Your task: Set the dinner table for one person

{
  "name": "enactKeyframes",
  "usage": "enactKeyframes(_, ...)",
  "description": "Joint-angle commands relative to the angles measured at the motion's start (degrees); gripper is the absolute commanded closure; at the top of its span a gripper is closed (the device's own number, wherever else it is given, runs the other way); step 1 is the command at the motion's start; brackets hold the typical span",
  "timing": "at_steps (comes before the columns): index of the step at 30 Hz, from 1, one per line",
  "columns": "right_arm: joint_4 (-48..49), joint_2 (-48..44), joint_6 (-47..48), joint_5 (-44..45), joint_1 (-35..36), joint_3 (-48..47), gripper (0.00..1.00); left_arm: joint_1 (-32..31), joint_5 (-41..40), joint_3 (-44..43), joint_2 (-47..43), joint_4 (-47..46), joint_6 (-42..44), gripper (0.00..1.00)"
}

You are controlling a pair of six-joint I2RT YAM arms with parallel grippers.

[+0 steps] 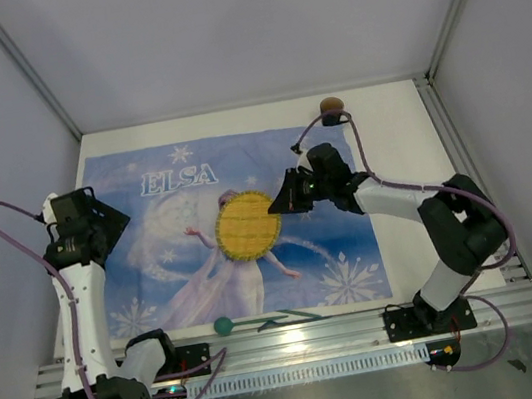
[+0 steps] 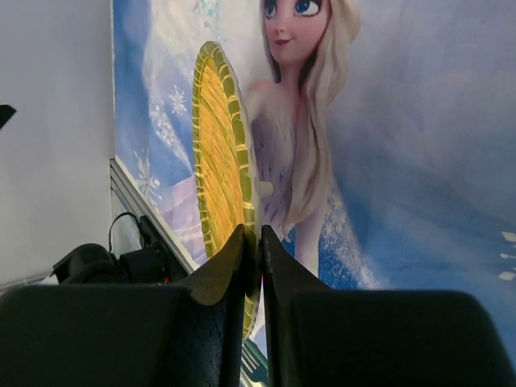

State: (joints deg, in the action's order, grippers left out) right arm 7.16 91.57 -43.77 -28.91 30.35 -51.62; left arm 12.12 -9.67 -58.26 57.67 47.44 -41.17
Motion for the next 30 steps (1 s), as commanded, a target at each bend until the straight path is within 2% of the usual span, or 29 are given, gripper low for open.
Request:
enactKeyframes(1,7.4,2.9,-0.5,-0.4,2.2,-5.2,0.96,0.1,-3.5,-0.8,-1.8,0.5,-0.6,0.25)
enactKeyframes(8,11.0,14.0,-2.1,-1.8,5.2,-13.8,0.97,0.2,-3.0,1.0,-3.0,1.8,0.1,0.26)
enactKeyframes(18,10.7,24.3,-3.8,-3.4,7.6,-26.6,0.97,0.2,-4.5,2.8,-5.7,4.1,1.8,0.26)
enactKeyframes(30,10.9,34.6,-4.5,-3.8,7.7,-32.7,0.97,0.1,-4.0,4.5,-10.0,5.7,1.6,0.25)
